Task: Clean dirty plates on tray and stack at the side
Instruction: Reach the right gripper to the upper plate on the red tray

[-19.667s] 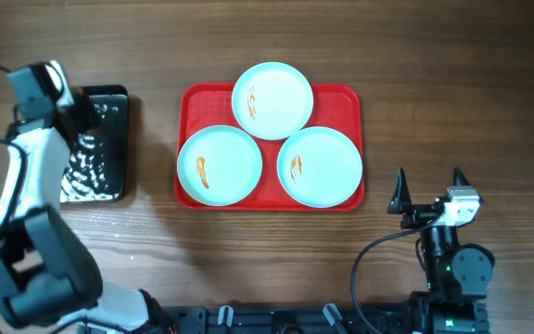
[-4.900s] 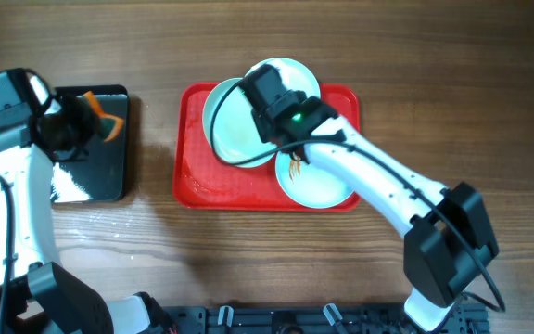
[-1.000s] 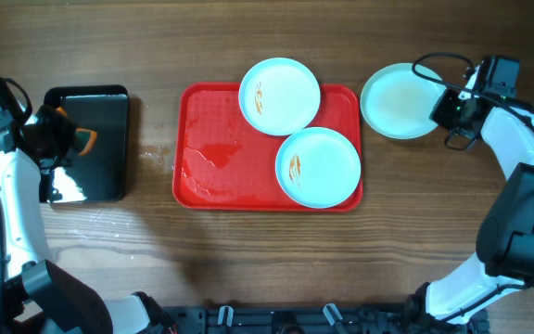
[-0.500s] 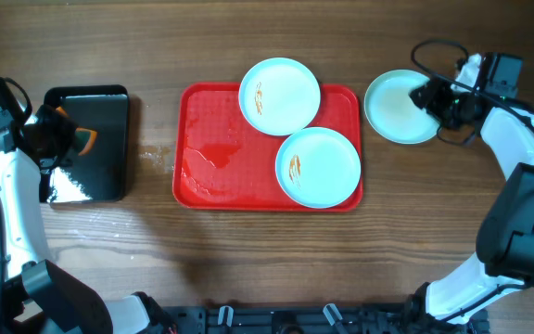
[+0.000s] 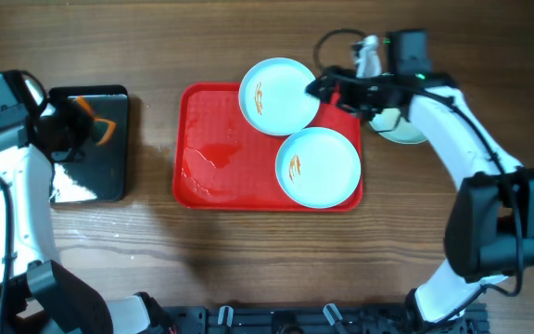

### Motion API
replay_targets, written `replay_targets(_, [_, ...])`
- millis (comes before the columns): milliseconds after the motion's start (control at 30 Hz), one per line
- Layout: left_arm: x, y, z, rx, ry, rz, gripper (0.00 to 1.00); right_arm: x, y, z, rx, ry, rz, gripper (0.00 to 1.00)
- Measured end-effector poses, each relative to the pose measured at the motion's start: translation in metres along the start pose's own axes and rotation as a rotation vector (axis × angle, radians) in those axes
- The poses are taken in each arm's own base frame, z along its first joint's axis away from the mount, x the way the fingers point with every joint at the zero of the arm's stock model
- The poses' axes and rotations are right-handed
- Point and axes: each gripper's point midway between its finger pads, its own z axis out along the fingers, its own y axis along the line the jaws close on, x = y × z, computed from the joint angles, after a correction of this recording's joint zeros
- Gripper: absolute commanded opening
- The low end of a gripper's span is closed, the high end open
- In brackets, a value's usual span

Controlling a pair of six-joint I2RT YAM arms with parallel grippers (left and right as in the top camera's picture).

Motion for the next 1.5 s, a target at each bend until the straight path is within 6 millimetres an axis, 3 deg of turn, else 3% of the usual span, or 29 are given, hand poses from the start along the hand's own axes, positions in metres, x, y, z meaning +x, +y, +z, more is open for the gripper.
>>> replay_targets(100, [0.004, -0.010, 0.002, 0.017, 0.005, 0.023, 0.04, 0.003, 0.006, -0.012, 0.127, 0.032, -0.050, 1.00])
replay_targets(267, [0.010, -0.018, 0.003, 0.030, 0.016, 0.050, 0.04, -0.037, 0.019, -0.039, 0.207, -0.094, -0.127, 1.00])
replay_targets(567, [0.012, -0.021, 0.004, 0.033, 0.021, 0.080, 0.04, -0.078, 0.029, -0.041, 0.197, -0.269, -0.102, 1.00])
replay_targets(700, [0.012, -0.021, 0.004, 0.034, 0.020, 0.082, 0.04, -0.084, 0.010, -0.017, 0.263, -0.275, -0.090, 0.98])
replay_targets(800, [0.012, -0.021, 0.004, 0.033, 0.020, 0.083, 0.04, -0.075, -0.014, 0.016, 0.313, -0.211, -0.066, 0.97])
replay_targets(933, [0.012, -0.021, 0.004, 0.033, 0.020, 0.083, 0.04, -0.055, -0.048, 0.061, 0.373, -0.113, -0.032, 0.88])
replay_targets(1067, [0.012, -0.021, 0.004, 0.033, 0.020, 0.083, 0.04, -0.050, -0.053, 0.075, 0.382, -0.097, -0.033, 0.63])
replay_targets(1167, [0.012, -0.021, 0.004, 0.034, 0.020, 0.083, 0.04, -0.048, -0.050, 0.078, 0.379, -0.093, -0.042, 0.53])
replay_targets(1333, [0.012, -0.021, 0.004, 0.033, 0.021, 0.083, 0.04, -0.046, -0.049, 0.086, 0.392, -0.092, -0.053, 0.52])
replay_targets(1500, [0.012, -0.021, 0.004, 0.034, 0.020, 0.083, 0.04, -0.032, -0.065, 0.105, 0.421, -0.042, -0.044, 0.51])
